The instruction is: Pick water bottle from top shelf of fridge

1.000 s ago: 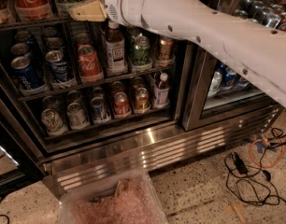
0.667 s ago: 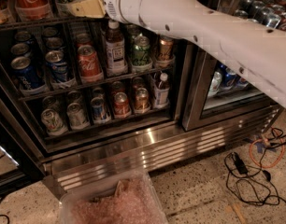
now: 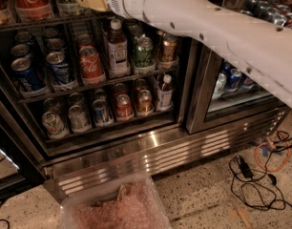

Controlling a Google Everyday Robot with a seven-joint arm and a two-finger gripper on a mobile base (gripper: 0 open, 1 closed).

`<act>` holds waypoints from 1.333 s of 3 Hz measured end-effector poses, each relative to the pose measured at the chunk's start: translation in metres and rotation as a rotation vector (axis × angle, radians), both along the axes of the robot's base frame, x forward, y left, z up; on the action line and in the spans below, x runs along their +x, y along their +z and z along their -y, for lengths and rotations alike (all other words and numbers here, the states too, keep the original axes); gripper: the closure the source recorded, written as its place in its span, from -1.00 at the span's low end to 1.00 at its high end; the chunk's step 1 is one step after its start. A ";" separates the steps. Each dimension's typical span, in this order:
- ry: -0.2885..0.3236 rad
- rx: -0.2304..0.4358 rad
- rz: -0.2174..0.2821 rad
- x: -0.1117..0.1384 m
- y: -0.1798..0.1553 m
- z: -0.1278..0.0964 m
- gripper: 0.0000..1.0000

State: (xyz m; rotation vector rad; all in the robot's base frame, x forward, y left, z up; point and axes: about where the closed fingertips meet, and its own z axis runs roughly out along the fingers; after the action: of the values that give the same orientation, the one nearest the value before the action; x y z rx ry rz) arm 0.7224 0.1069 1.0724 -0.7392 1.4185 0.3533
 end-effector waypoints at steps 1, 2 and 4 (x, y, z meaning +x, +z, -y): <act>0.004 0.000 0.001 0.000 0.000 -0.002 -0.48; 0.029 -0.011 -0.018 0.002 -0.006 -0.010 -0.16; 0.033 -0.017 -0.017 0.009 -0.006 -0.011 0.04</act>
Offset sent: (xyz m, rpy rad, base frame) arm 0.0001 0.0089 -0.0125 -0.0096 0.0245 0.0324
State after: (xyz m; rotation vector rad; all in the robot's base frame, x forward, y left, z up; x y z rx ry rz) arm 0.7317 0.1177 1.0663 -0.7757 1.4281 0.3736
